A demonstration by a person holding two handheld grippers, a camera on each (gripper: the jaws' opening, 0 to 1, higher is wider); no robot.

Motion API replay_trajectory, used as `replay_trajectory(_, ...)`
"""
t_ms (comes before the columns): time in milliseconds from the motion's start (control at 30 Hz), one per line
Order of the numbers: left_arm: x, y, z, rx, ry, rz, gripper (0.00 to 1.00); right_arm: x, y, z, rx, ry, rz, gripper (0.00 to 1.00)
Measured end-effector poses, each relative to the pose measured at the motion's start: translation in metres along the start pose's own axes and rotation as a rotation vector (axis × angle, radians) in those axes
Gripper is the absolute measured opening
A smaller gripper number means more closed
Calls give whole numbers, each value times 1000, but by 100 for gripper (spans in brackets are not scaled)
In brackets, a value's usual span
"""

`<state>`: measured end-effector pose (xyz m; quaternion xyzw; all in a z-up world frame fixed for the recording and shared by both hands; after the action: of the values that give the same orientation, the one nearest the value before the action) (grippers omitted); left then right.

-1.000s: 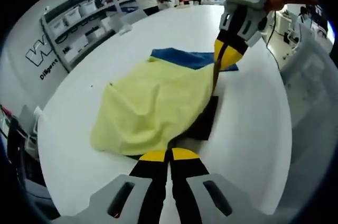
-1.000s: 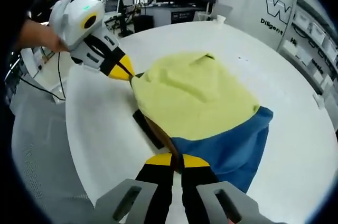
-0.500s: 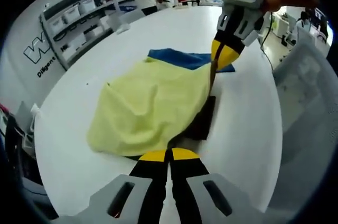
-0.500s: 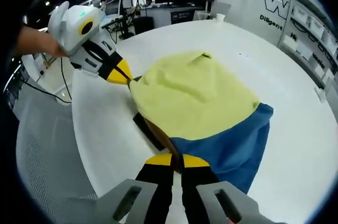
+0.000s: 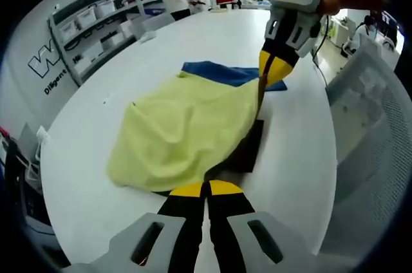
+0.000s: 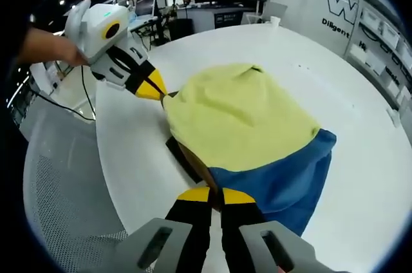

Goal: Fold the garment on the visible template until the final outline fits inside the template.

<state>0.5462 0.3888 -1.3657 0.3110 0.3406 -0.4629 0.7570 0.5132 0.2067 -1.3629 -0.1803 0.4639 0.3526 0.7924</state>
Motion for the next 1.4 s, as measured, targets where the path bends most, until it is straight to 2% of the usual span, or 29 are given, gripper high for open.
replay_trajectory(200, -4, -2, 2, -9, -11, 3, 0, -3, 2, -1, 4, 4, 5, 0)
replay_trajectory(367, -5, -5, -3, -36, -19, 1, 0, -6, 6, -1, 1, 8, 16, 0)
replay_trajectory(1000, -18, -16, -3, -9, -42, 2, 0, -16, 22, -6, 2, 15, 33, 0)
replay_trajectory(1400, -23, -24, -11, -11, -49, -22, 0, -17, 32, -10, 30, 13, 56, 0)
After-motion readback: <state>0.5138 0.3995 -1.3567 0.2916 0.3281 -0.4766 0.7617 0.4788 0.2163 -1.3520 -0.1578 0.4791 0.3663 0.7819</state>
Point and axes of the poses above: the point that each gripper's makers call its tool centre point, and the gripper's own axes: x roughly forward along the fingers, y roughly to its left, z roughly out of its top, the point moved 4 cm from there along -x, roughly backward along the fingers, and after that the axes turned 5 degrees about y, right-handed, at the moved point
